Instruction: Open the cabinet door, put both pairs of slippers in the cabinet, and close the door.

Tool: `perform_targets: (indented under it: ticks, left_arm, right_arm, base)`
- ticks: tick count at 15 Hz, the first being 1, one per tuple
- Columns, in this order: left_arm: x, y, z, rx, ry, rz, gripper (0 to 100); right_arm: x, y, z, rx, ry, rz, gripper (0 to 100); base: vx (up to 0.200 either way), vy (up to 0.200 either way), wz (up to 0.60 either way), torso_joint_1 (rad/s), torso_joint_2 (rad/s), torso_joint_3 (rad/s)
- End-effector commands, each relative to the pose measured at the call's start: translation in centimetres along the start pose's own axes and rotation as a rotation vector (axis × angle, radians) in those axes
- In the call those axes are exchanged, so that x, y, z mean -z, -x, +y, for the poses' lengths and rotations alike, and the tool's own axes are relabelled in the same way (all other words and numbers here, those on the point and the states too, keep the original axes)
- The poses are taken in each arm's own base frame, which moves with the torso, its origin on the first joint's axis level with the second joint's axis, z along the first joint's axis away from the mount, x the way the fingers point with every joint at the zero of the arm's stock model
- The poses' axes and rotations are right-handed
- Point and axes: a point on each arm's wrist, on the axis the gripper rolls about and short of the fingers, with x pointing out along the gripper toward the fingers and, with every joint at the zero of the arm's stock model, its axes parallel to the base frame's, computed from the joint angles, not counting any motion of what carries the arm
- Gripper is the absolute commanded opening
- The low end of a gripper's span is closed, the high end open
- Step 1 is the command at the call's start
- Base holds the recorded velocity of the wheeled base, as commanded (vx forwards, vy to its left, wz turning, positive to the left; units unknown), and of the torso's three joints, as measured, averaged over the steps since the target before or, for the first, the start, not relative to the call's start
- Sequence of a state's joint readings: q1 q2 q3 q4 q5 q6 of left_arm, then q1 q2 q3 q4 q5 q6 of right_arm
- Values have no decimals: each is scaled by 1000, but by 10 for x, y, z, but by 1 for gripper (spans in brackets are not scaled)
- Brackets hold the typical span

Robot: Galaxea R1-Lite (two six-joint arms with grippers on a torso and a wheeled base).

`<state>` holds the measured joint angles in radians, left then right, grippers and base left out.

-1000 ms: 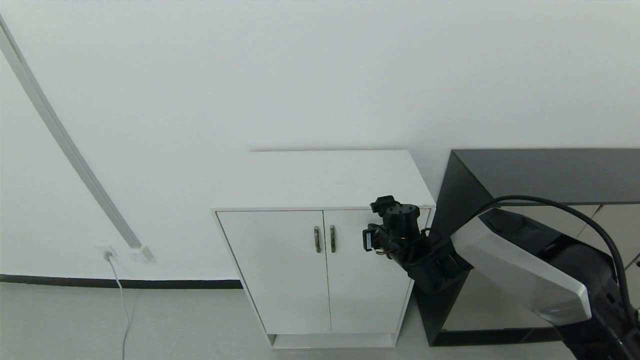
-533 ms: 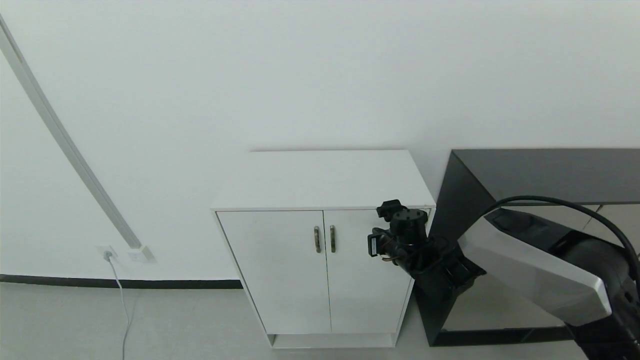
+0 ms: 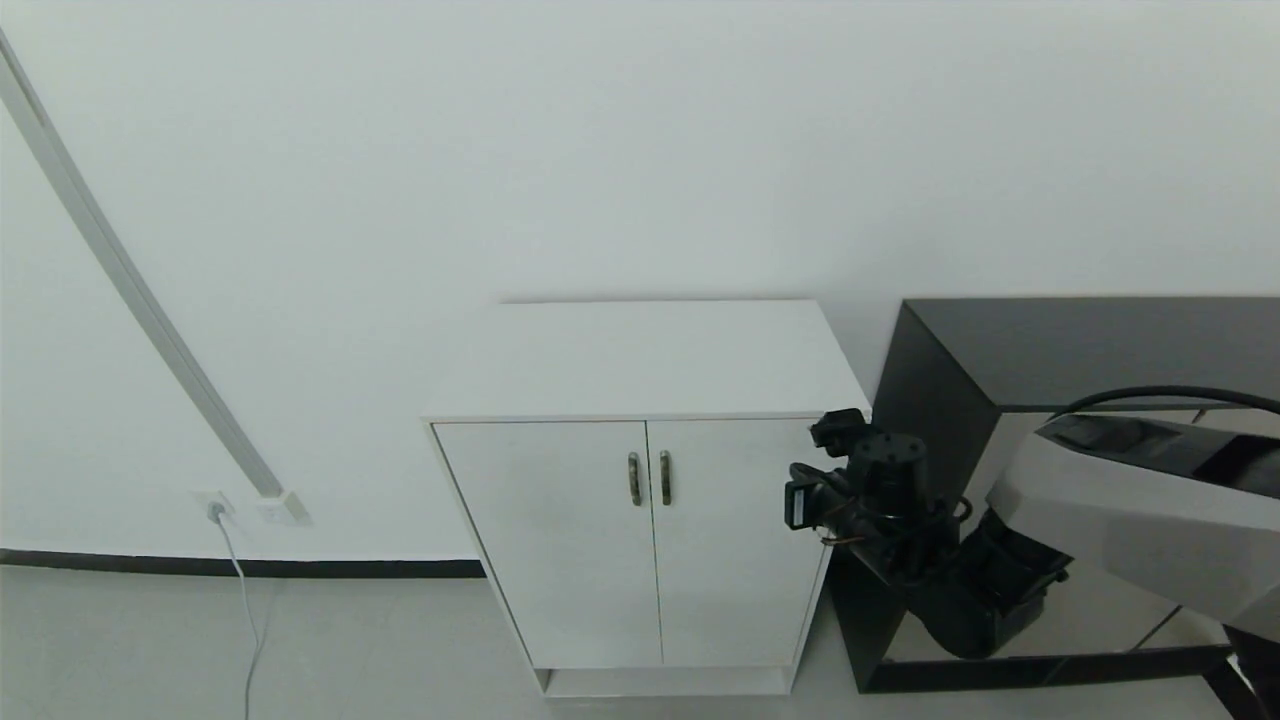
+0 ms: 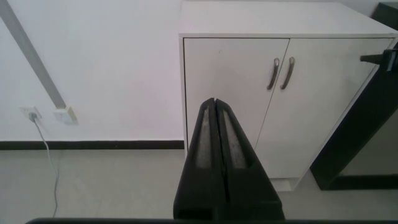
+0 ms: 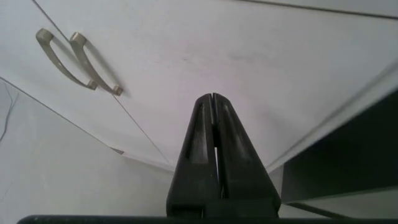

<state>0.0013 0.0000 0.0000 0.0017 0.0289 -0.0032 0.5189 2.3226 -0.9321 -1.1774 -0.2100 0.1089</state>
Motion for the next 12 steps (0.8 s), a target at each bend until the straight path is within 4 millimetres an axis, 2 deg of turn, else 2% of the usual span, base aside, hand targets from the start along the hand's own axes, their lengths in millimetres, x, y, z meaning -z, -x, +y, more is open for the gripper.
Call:
perform_targets:
  ticks: [1, 7, 12]
  left_arm:
    - [0, 0, 0, 0, 0, 0, 0]
    - [0, 0, 0, 1, 0, 0, 0]
    - [0, 0, 0, 1, 0, 1, 0]
  right_arm:
    - [-1, 29, -20, 33, -11, -18, 0]
    - [9, 72, -58, 121, -22, -22, 0]
    - [5, 123, -80, 207, -28, -11, 0]
  base:
    - [0, 0, 0, 0, 0, 0]
    - [0, 0, 0, 0, 0, 0]
    - [0, 0, 0, 0, 0, 0]
